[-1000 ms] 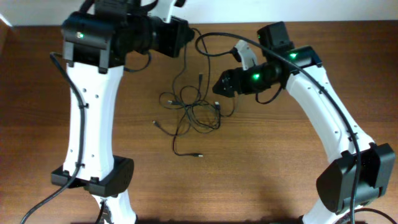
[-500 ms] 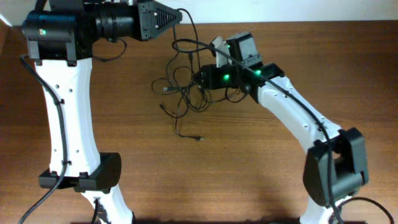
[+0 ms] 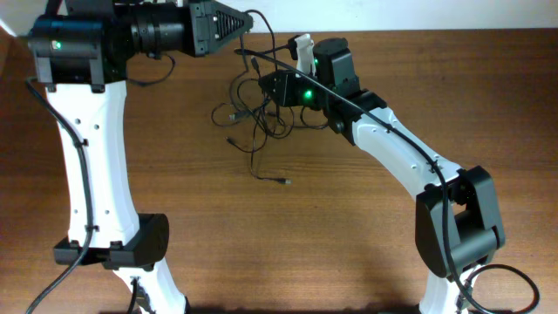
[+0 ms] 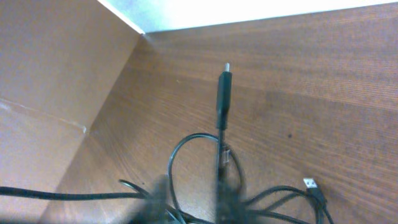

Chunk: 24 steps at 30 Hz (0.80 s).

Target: Untangle cables

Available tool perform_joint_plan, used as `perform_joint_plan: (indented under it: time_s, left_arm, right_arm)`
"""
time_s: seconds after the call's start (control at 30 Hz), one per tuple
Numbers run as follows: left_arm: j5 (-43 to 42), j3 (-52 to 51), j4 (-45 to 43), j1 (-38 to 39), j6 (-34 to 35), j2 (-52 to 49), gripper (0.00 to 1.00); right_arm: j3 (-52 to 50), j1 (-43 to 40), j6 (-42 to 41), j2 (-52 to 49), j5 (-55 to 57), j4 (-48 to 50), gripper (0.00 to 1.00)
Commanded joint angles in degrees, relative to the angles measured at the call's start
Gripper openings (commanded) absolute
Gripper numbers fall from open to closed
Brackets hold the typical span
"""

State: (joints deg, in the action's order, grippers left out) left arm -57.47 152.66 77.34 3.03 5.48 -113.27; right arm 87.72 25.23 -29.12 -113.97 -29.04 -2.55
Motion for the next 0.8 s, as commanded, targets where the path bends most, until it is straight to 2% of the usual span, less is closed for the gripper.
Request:
perform_joint_plan:
  time_s: [0.0, 0.07, 0.13, 0.2, 0.27, 0.33, 0.37, 0.4, 0.43, 0.5, 0.57, 0.6, 0.63, 0.7, 0.77]
  left_arm:
    - [-1.7, 0.3, 0.2, -0.3, 0.3, 0.4, 0.00]
    - [0.3, 0.3, 0.3, -0.9, 0.3, 0.4, 0.00]
    - [9.2, 0.3, 1.3, -2.5, 0.3, 0.4, 0.00]
    - [23.9, 0.2, 2.3, -3.8, 0.3, 0.0, 0.00]
    - [37.0, 0.0, 4.9, -3.8, 0.3, -1.7, 0.07]
    - [40.0, 0.0, 7.5, -3.8, 0.2, -4.4, 0.11]
    - [40.4, 0.0, 8.7, -3.6, -1.1, -6.1, 0.29]
    - [40.4, 0.0, 10.0, -3.1, -2.8, -8.5, 0.86]
    - [40.4, 0.0, 10.6, -2.7, -2.9, -10.4, 0.99]
    - [39.9, -0.1, 12.5, -1.4, -4.2, -14.0, 0.99]
    - [30.9, 0.0, 14.4, 0.6, -18.0, -14.1, 1.00]
    - [22.1, 0.0, 17.6, 2.2, -29.5, -14.0, 1.00]
    - [17.8, -0.1, 19.4, 3.1, -35.9, -14.0, 1.00]
    - [16.5, -0.3, 19.4, 4.8, -39.9, -14.0, 0.95]
    - [16.5, -0.3, 19.3, 5.6, -40.9, -14.0, 0.95]
  right_arm:
    - [0.0, -0.5, -0.3, -0.3, -1.0, -1.4, 0.04]
    - [0.0, -1.8, -0.3, 0.5, -2.6, -5.1, 0.04]
    - [0.0, -3.3, 0.1, 2.7, -2.4, -11.6, 0.04]
    - [0.0, -5.2, 2.2, 6.6, -2.2, -21.1, 0.04]
    - [0.0, -5.8, 4.9, 11.4, -1.7, -30.2, 0.04]
    - [0.0, -5.8, 5.3, 15.5, 0.3, -36.8, 0.04]
    - [0.0, -5.8, 5.3, 17.6, 0.9, -39.3, 0.04]
    - [0.1, -5.8, 5.3, 20.2, 0.8, -41.8, 0.04]
    - [0.1, -5.8, 5.0, 22.1, 0.3, -43.1, 0.04]
    - [0.2, -5.8, 2.8, 24.3, -1.6, -43.4, 0.04]
    - [1.3, -5.8, -0.6, 24.4, -0.7, -42.9, 0.04]
    - [3.0, -5.8, -1.4, 24.4, -0.7, -43.2, 0.04]
    - [4.7, -5.8, -1.4, 24.4, -0.7, -43.8, 0.04]
    - [8.2, -6.0, 0.9, 24.4, 2.1, -47.6, 0.04]
    - [8.2, -3.9, 4.2, 22.6, 7.6, -57.2, 0.04]
